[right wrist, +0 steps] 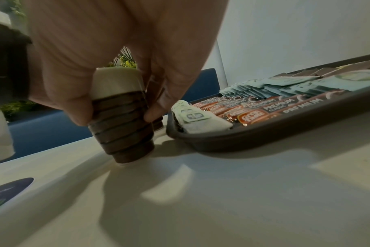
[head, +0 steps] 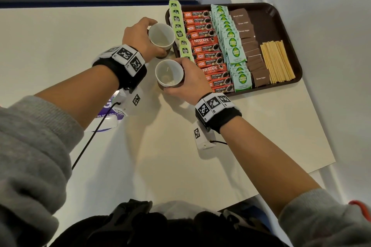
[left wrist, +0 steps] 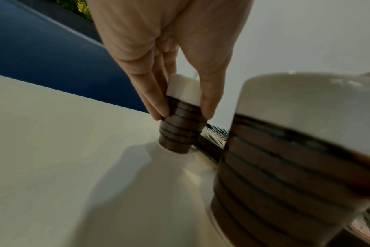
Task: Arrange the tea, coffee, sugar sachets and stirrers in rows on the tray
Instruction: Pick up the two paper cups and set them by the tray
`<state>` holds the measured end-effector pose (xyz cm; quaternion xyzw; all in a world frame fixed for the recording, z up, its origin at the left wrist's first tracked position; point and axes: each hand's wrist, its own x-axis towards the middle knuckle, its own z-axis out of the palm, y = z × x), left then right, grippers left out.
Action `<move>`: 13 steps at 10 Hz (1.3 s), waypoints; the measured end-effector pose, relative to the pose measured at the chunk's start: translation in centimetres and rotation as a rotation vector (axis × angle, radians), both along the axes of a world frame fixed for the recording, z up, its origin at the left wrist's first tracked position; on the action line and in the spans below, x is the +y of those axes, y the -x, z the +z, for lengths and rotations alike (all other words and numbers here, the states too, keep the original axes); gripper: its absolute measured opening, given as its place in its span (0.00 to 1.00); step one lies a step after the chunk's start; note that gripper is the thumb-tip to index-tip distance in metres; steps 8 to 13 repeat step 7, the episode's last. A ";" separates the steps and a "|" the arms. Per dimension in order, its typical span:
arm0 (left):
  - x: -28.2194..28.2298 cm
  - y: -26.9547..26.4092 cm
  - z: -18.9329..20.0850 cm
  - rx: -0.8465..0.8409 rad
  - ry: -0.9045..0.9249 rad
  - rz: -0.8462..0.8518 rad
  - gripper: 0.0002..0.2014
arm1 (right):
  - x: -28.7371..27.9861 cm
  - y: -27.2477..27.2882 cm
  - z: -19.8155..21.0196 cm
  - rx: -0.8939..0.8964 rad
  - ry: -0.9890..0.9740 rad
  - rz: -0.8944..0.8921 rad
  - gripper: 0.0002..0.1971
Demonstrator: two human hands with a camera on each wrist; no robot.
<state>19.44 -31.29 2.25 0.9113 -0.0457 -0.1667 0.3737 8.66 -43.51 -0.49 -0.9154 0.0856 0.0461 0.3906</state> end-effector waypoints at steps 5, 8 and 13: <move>-0.1 0.1 -0.2 0.012 0.012 -0.009 0.40 | 0.1 0.2 0.1 -0.007 -0.023 -0.006 0.33; 0.2 0.7 0.2 0.029 0.026 0.003 0.45 | 0.1 0.1 0.5 -0.003 -0.016 0.026 0.35; 0.2 0.7 0.2 0.029 0.026 0.003 0.45 | 0.1 0.1 0.5 -0.003 -0.016 0.026 0.35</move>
